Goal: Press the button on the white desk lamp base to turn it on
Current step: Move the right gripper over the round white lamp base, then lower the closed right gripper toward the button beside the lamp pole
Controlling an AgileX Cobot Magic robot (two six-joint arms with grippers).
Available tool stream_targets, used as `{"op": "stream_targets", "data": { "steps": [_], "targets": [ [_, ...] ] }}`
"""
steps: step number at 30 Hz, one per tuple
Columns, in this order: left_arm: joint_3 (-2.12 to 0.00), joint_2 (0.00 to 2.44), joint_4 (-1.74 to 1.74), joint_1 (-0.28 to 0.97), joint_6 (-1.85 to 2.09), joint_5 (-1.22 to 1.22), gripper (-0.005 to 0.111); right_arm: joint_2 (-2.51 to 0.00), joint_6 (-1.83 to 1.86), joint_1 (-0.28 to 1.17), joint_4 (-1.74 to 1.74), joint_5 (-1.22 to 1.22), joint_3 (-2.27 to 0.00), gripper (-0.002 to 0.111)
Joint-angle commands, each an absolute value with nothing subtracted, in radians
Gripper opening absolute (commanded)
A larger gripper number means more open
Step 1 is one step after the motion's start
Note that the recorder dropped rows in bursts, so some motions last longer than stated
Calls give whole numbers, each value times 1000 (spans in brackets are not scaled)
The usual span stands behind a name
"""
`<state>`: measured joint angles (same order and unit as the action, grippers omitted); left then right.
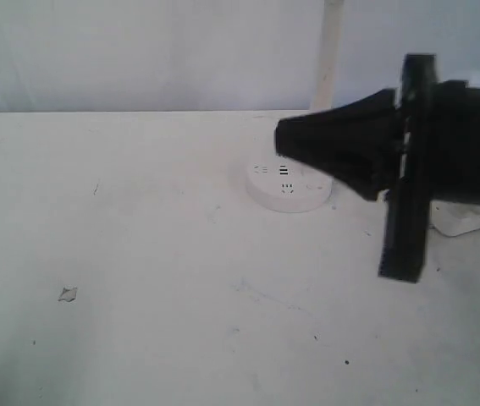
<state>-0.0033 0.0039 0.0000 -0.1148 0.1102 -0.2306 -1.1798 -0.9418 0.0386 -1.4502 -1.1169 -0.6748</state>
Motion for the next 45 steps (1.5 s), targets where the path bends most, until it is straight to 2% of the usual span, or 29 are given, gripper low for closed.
{"op": "stream_targets", "data": {
  "steps": [1,4,7,13,16,26,34,45],
  "targets": [
    [0,0,0,-115,109,-231,0,-1276,-893,191,-1498,-761,-675,0],
    [0,0,0,-115,109,-231,0,-1361,-837,289,-1498,-474,-675,0],
    [0,0,0,-115,109,-231,0,-1435,-783,340,-1429,-317,-687,0],
    [0,0,0,-115,109,-231,0,-1550,-785,341,-816,-300,-724,0],
    [0,0,0,-115,109,-231,0,-1598,-771,341,-663,-300,-760,0],
    [0,0,0,-115,109,-231,0,-1741,-756,341,-654,-271,-903,0],
    [0,0,0,-115,109,-231,0,-1810,-756,338,-654,-53,-1046,0],
    [0,0,0,-115,109,-231,0,-1895,-756,338,-682,110,-1161,0]
  ]
}}
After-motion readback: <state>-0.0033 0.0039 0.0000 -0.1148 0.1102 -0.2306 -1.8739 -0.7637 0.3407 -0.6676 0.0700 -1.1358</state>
